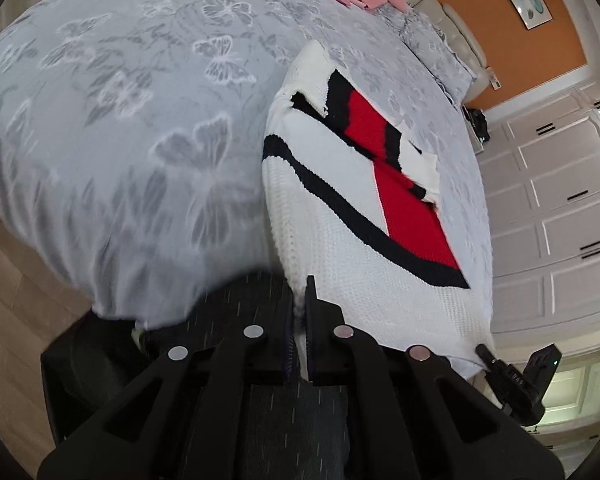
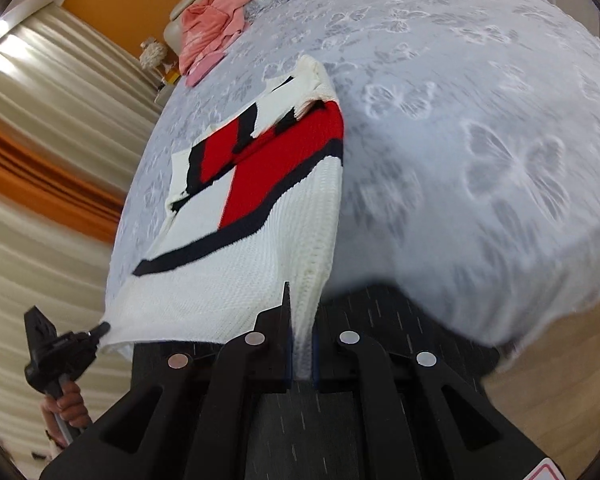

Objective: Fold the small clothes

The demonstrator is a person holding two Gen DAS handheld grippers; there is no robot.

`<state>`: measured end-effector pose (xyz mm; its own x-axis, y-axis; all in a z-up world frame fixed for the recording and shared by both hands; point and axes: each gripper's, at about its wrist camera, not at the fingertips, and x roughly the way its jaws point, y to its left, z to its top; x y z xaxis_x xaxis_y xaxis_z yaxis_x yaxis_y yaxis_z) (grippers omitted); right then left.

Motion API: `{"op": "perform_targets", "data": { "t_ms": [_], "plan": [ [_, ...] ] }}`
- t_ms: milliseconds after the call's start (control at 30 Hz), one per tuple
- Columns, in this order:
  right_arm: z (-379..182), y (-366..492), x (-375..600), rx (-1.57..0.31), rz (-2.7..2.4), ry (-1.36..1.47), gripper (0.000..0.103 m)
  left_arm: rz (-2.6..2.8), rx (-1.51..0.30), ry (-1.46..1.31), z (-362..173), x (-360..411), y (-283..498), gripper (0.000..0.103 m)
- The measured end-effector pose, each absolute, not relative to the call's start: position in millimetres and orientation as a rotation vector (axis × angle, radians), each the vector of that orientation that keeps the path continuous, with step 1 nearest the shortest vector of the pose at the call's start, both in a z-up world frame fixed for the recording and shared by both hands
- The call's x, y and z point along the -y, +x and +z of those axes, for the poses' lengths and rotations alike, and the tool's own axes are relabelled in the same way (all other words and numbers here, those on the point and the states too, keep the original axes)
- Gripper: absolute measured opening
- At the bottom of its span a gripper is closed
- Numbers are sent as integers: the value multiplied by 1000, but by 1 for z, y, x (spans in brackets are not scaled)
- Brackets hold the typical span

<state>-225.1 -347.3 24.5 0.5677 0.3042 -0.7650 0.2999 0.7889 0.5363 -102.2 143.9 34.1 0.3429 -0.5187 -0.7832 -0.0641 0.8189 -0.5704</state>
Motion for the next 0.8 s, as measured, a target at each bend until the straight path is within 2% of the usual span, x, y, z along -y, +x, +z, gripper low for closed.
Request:
{"op": "perform_targets", "data": {
  "t_ms": [200,333,467,567,700,800],
  "plan": [
    [44,-290,344,-952,12,709,6,-295,-1153,-614,63,-167,-156,3],
    [80,-297,344,-858,40,710,6,-302,-1088,-660,91,-175,-159,3],
    [113,-248,365,-731,80,687,6,-372,-970,-556,129,-152,-120,3],
    [119,-181,385,-681,80,683,6,-373,-882,-485,146,-121,-58,3],
    [87,-74,412,-724,52,739,6,-293,-875,-443,131,-88,25,3],
    [54,-19,422,-766,17,764,6,-222,-923,-408,97,-65,87,3]
  ]
}}
